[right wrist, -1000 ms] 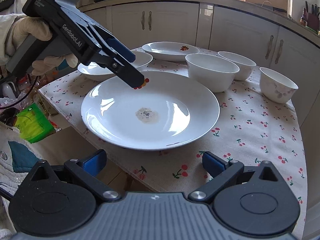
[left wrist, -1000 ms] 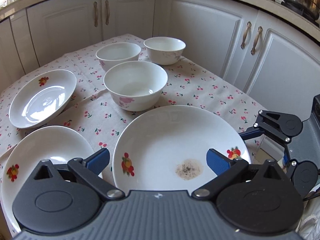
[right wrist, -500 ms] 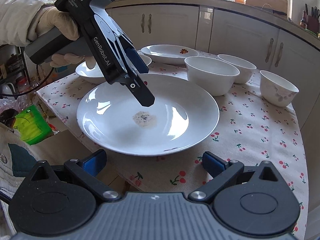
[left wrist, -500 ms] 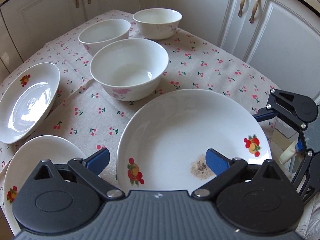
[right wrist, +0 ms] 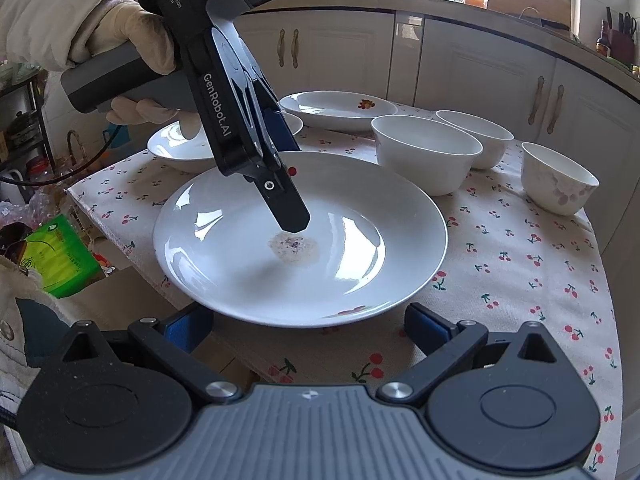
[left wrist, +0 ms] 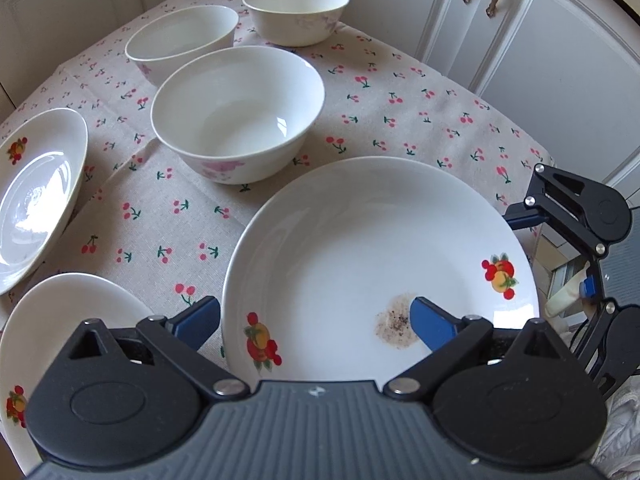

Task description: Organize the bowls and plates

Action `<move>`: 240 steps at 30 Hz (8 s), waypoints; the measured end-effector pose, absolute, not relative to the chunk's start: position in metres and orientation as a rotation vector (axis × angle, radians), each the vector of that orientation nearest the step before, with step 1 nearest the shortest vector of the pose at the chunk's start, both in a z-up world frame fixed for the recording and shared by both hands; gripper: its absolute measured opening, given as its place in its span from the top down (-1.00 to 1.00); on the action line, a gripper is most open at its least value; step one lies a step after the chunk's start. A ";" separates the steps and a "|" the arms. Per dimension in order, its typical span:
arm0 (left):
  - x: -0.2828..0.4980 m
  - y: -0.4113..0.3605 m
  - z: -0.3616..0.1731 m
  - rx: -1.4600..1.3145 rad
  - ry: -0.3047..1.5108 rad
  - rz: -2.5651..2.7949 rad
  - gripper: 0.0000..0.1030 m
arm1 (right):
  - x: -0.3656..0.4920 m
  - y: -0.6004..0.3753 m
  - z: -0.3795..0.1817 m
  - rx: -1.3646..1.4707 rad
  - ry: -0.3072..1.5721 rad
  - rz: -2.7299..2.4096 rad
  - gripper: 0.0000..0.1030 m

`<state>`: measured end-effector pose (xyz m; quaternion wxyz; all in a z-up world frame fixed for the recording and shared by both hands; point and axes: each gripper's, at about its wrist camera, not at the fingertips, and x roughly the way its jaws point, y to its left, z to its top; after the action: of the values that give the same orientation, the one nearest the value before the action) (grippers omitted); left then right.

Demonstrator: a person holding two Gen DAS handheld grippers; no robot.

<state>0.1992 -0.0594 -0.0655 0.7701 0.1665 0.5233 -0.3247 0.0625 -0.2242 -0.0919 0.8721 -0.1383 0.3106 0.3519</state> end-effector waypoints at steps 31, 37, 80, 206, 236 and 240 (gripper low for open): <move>0.208 -0.064 -0.069 0.343 1.206 -0.735 -0.82 | 0.066 -0.212 -0.088 -0.336 0.674 0.729 -1.00; 0.209 -0.061 -0.067 0.326 1.203 -0.735 -0.80 | 0.068 -0.210 -0.087 -0.348 0.689 0.732 -1.00; 0.212 0.076 -0.021 0.129 1.076 -0.543 -0.80 | 0.128 -0.107 -0.042 -0.422 0.669 0.932 -1.00; 0.147 0.138 -0.014 0.072 0.669 -0.423 -0.87 | 0.125 -0.099 -0.014 -0.267 0.683 0.624 -1.00; 0.274 0.151 -0.019 0.057 0.828 -0.367 -0.87 | 0.251 -0.072 0.006 -0.454 0.666 0.744 -1.00; 0.306 0.150 -0.024 0.044 0.859 -0.360 -0.87 | 0.280 -0.073 0.000 -0.474 0.710 0.813 -1.00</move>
<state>0.3058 0.1499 -0.0236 0.8933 0.0210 0.4140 -0.1736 0.2798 -0.0726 -0.0003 0.8313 -0.2237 0.3348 0.3832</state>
